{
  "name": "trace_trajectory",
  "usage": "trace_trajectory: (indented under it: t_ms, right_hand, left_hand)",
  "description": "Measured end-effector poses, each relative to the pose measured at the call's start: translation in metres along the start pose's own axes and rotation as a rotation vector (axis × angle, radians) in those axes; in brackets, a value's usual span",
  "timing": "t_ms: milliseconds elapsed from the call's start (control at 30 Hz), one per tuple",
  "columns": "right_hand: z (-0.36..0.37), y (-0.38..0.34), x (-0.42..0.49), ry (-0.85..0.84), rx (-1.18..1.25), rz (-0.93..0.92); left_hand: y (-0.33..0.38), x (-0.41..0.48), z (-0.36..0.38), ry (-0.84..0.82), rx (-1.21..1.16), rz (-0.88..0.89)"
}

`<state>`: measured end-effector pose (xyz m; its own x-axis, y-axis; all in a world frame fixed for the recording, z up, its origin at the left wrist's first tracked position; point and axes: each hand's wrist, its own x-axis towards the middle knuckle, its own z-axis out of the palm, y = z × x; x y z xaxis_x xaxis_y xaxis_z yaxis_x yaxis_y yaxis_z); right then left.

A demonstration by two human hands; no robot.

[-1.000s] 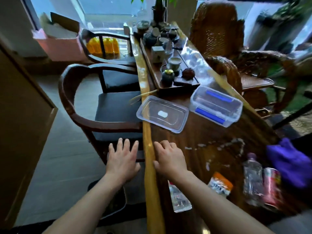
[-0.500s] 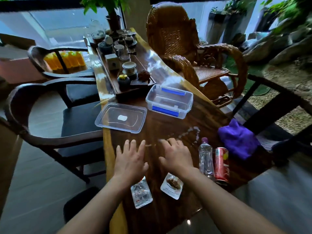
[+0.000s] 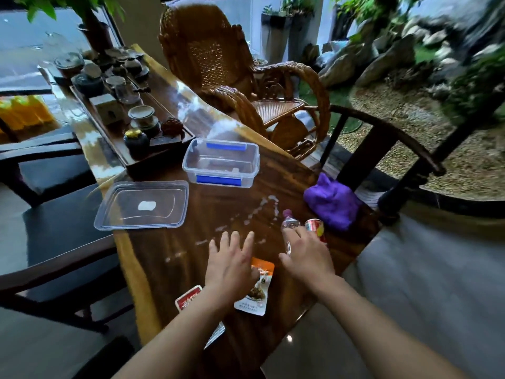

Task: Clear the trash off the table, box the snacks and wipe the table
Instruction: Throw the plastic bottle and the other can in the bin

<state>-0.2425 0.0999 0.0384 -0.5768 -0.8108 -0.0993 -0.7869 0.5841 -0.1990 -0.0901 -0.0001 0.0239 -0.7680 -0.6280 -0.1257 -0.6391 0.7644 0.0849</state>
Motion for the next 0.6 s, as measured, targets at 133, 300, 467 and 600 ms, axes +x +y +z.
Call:
trace_trajectory:
  t_ms: [133, 300, 467, 600]
  right_hand:
    - [-0.003, 0.022, -0.002, -0.006, -0.003, 0.077]
    - [0.003, 0.059, 0.023, -0.023, 0.035, 0.122]
    - [0.021, 0.097, 0.052, -0.053, 0.116, 0.205]
    - [0.037, 0.116, 0.069, -0.115, 0.162, 0.217]
  left_hand:
    - [0.016, 0.008, -0.004, -0.021, -0.031, 0.037]
    - [0.037, 0.038, 0.002, -0.008, -0.153, -0.003]
    - [0.073, 0.077, 0.015, -0.111, -0.373, -0.160]
    - [0.103, 0.099, 0.032, -0.176, -0.499, -0.251]
